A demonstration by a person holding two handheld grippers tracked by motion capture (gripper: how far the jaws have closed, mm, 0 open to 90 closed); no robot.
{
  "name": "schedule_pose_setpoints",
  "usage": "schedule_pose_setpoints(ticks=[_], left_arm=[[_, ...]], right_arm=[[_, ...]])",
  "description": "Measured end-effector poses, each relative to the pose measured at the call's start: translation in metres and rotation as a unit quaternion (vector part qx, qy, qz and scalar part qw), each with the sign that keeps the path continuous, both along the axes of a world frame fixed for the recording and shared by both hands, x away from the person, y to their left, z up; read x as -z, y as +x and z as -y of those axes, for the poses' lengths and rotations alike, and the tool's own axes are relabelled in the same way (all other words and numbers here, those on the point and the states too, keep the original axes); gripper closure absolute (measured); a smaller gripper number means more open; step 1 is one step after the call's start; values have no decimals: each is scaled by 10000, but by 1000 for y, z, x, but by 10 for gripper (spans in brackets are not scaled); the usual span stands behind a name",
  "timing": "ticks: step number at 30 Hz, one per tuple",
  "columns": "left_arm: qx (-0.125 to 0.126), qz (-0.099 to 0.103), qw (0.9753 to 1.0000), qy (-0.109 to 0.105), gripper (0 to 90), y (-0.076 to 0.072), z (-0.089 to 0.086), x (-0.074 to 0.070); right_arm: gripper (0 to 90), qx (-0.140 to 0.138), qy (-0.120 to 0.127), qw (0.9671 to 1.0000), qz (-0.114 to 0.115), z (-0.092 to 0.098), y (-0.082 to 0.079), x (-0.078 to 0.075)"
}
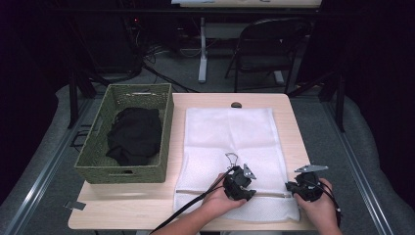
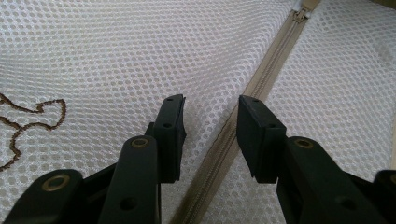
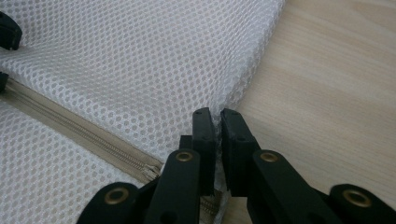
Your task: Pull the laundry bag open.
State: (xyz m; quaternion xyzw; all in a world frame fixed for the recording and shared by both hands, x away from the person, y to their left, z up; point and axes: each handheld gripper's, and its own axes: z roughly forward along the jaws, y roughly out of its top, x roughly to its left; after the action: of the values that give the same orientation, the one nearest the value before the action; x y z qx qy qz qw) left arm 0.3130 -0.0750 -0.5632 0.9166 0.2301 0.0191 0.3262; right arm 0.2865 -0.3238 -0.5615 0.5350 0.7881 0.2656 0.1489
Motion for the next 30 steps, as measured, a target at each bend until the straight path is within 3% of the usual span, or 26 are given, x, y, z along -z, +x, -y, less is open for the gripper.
schedule_pose_setpoints(ticks=[18, 30], left_arm=[[-29, -20, 10000, -7, 640, 0, 0, 4], [-34, 5, 10000, -9, 641, 0, 0, 5]], right_arm=[[877, -2, 185, 9998, -36, 2, 1, -12], [882, 4, 519, 9987, 20, 5, 1, -24]])
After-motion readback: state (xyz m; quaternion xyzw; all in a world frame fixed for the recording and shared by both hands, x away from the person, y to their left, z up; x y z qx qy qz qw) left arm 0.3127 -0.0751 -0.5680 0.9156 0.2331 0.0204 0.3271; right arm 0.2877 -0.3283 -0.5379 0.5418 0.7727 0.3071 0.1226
